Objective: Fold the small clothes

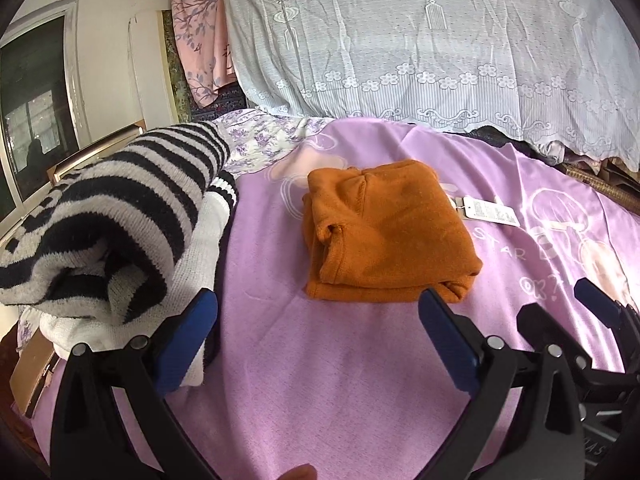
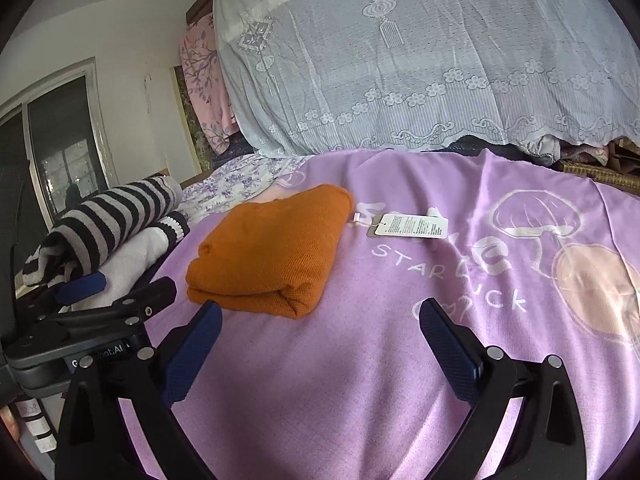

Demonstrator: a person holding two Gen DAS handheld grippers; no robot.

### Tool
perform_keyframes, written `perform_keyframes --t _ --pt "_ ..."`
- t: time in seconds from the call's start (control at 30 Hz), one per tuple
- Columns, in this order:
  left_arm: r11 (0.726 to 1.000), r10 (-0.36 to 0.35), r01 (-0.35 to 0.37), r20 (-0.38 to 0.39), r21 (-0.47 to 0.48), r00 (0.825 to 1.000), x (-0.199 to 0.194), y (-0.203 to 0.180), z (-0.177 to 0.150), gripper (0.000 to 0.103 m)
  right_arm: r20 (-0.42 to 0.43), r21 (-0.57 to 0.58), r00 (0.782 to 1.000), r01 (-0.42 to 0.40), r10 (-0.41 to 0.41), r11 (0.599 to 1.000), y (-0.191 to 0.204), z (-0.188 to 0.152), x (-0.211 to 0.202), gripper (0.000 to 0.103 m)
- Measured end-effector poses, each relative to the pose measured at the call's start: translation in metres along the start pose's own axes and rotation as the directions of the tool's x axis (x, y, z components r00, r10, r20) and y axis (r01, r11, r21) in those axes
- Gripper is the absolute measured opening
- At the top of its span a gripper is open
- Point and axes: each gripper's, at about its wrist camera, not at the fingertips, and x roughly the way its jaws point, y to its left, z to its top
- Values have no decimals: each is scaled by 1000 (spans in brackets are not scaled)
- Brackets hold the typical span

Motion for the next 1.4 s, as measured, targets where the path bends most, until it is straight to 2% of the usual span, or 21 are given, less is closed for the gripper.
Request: perform_keyframes --t 0.2,0.47,0.63,0.77,0.83,0.9,1.0,1.07,1.17,1.23,1.3,1.4 --pt "1000 -4 4 -8 -1 1000 2 1 0 98 -14 22 1000 -13 13 1000 -3 1 5 99" --pt "1000 -2 1 -34 -19 999 8 6 1 98 -18 -12 999 -33 33 999 3 2 6 99" --pt "997 -42 36 -90 -65 995 27 13 4 98 25 67 1000 2 -3 998 -15 23 17 99" --pt "999 -50 49 -76 -19 996 42 -5 15 98 -58 97 998 23 -17 995 -18 38 56 99" --pt "1000 -10 10 -77 -9 997 53 -9 22 98 -85 87 996 44 -37 995 -16 43 75 99" --pt "999 32 -34 -123 -10 992 72 -8 24 98 -133 75 991 43 -32 996 -15 42 93 99" --pt "989 144 -137 -159 52 977 91 -14 20 99 -277 131 961 33 4 991 -29 27 120 100" --pt "982 167 -151 -157 109 973 94 -24 17 99 -323 166 945 9 46 986 -37 21 127 100" --pt "984 155 -138 -161 114 975 93 -24 17 99 -317 121 948 21 19 992 -33 21 124 100" --pt "990 119 -106 -150 90 982 87 -21 20 99 -302 144 953 11 33 990 -36 22 118 100" --pt "998 46 -41 -116 46 992 79 -18 27 99 -249 182 967 -3 49 983 -43 32 109 99" --pt "1000 17 -16 -98 20 995 87 -20 41 99 -190 187 981 13 23 982 -42 53 106 99"
